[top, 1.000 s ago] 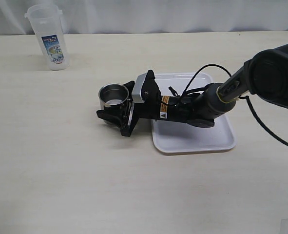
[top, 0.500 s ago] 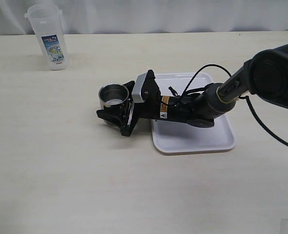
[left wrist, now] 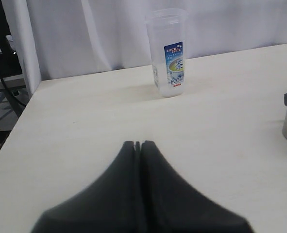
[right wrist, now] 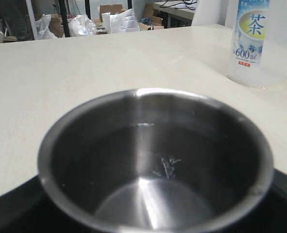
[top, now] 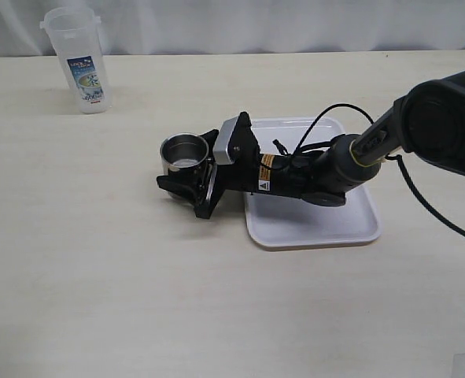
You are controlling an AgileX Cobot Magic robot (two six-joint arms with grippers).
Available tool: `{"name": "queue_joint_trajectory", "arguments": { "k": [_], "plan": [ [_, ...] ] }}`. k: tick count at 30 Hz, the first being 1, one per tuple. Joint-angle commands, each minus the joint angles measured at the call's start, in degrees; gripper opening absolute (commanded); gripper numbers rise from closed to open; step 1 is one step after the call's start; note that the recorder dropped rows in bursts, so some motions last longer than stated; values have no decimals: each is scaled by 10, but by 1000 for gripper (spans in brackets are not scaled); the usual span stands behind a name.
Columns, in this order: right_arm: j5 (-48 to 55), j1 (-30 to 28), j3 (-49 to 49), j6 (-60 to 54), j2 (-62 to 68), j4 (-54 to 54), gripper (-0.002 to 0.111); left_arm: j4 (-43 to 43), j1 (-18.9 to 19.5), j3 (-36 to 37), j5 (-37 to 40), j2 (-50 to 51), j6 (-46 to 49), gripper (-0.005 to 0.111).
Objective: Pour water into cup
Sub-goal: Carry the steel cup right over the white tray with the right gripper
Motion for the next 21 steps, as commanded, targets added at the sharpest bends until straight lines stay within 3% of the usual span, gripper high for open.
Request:
{"name": "queue_joint_trajectory", "arguments": {
  "k": [1, 21],
  "plan": [
    [-11, -2, 0, 3, -16, 5, 4, -5, -6, 2, -7, -1, -2, 0],
    [86, -10, 8, 48, -134, -33, 4, -5, -6, 2, -7, -1, -2, 0]
  ]
}}
